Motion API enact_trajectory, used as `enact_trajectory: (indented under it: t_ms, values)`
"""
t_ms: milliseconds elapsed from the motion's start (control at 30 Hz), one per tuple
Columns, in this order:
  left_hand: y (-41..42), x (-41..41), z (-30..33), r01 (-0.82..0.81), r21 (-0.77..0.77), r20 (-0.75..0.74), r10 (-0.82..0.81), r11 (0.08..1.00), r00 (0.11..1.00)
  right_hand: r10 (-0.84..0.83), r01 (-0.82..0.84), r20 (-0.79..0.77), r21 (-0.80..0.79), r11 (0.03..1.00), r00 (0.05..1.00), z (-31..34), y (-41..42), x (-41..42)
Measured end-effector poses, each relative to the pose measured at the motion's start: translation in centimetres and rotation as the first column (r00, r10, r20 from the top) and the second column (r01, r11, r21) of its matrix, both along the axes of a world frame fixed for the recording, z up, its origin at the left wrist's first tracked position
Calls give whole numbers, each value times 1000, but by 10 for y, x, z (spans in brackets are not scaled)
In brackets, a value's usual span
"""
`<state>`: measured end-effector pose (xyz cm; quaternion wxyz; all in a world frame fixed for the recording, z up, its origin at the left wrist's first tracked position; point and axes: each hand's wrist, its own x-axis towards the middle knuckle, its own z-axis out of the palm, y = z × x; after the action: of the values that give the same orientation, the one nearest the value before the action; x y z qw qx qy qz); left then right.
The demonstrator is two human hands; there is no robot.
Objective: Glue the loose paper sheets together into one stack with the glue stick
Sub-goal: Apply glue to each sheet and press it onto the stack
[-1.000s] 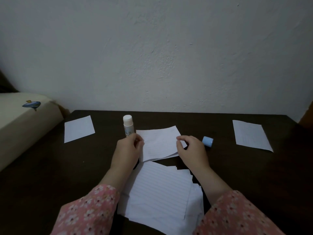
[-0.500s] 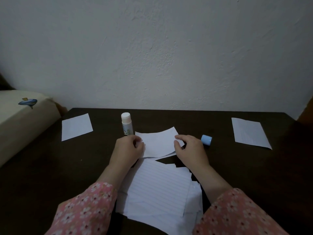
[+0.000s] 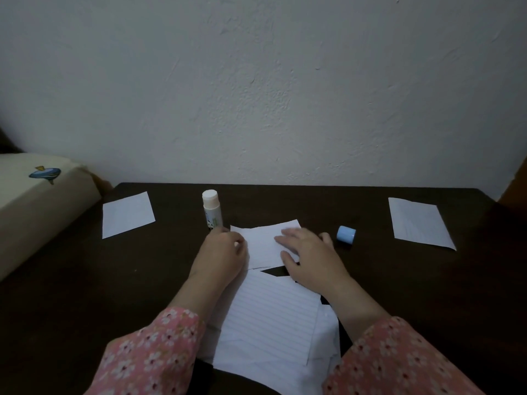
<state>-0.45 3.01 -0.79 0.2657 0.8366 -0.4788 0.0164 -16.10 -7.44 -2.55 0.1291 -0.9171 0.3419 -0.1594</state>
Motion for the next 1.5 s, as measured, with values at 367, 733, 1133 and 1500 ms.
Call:
enact_trajectory:
  t_ms: [367,733,1133,1500]
  values:
    - [-30,-19,7,239,74,124,-247,968,961,-53,52,-57,-8,999,997,6,1,0]
    - [-49,-22,-6,281,373,-26,-292,884,956,-25,60,-308,105,993,951,5,2,6]
    - [-52,-31,-12,54,452,-24,-48,891,999,-237,294,-312,149,944,920,3,13,0]
    - [-25,-20,3,324,377,-11,-346,868,938,-101,105,-323,-5,994,941,6,10,-4]
